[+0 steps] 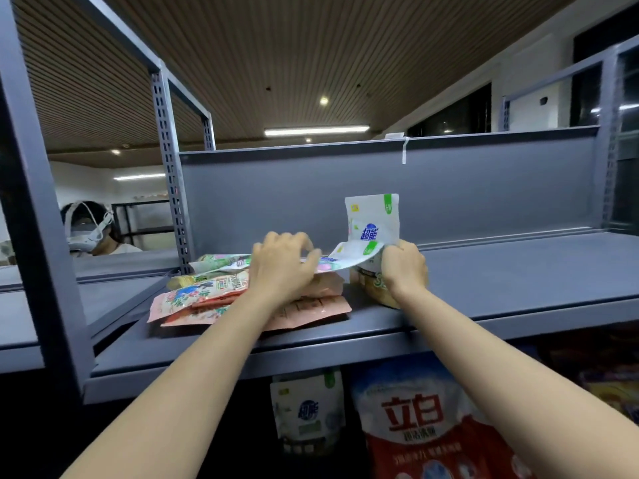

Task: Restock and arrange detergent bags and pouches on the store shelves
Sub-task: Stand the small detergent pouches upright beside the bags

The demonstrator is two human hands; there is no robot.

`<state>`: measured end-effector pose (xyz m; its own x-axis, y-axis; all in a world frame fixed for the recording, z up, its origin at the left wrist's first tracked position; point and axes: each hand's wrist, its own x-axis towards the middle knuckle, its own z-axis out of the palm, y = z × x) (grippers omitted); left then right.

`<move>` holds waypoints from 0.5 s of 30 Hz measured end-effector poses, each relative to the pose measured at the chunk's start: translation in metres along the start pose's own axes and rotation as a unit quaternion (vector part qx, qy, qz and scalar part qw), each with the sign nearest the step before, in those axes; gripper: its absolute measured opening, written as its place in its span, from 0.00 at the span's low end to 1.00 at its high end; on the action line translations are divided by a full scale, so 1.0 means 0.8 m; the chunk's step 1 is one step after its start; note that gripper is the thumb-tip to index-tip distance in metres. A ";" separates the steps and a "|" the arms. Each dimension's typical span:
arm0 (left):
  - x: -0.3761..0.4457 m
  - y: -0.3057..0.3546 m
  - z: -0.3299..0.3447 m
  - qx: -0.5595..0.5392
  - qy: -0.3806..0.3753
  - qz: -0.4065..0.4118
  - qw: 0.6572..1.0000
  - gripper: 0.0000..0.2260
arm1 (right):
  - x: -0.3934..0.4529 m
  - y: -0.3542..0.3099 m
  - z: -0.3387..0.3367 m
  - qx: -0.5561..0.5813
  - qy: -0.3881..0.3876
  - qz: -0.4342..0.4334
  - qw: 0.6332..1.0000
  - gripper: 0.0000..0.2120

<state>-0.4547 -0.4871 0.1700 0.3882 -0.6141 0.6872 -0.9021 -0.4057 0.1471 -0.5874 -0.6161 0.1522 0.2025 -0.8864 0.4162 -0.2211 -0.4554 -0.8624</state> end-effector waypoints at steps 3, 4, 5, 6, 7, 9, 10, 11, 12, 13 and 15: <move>0.018 -0.017 0.004 -0.099 -0.151 -0.099 0.979 0.11 | -0.002 0.021 0.001 0.038 -0.014 -0.031 0.999 0.10; 0.020 -0.020 0.003 -0.150 -0.196 -0.144 0.958 0.11 | -0.001 0.024 0.001 0.051 -0.015 -0.034 0.998 0.11; 0.021 -0.023 0.002 -0.158 -0.216 -0.171 0.948 0.13 | -0.001 0.024 0.001 0.064 -0.012 -0.032 0.997 0.11; 0.023 -0.026 0.003 -0.135 -0.221 -0.178 0.949 0.14 | 0.000 0.024 0.001 0.077 -0.008 -0.025 0.997 0.11; 0.029 -0.029 0.004 -0.066 -0.217 -0.152 0.962 0.13 | 0.001 0.024 0.001 0.088 -0.004 -0.018 0.996 0.10; 0.038 -0.027 0.002 0.069 -0.198 -0.097 0.973 0.12 | 0.003 0.025 0.002 0.098 -0.004 -0.014 0.995 0.11; 0.041 -0.024 0.000 0.100 -0.187 -0.079 0.974 0.12 | 0.004 0.026 0.002 0.097 -0.005 -0.016 0.995 0.12; 0.045 -0.022 -0.003 0.115 -0.190 -0.077 0.972 0.12 | 0.005 0.027 0.003 0.095 -0.007 -0.019 0.995 0.12; 0.048 -0.019 -0.005 0.122 -0.189 -0.082 0.971 0.12 | 0.005 0.027 0.003 0.098 -0.011 -0.021 0.995 0.12; 0.051 -0.016 -0.004 0.126 -0.191 -0.084 0.970 0.12 | 0.005 0.027 0.003 0.103 -0.017 -0.023 0.994 0.13; 0.052 -0.014 0.004 0.141 -0.216 -0.089 0.962 0.12 | 0.003 0.026 0.002 0.105 -0.026 -0.027 0.994 0.17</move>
<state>-0.4279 -0.5101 0.1947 0.6288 -0.7169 0.3009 -0.7507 -0.6607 -0.0054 -0.5900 -0.6278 0.1349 0.2585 -0.8532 0.4531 -0.0061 -0.4704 -0.8824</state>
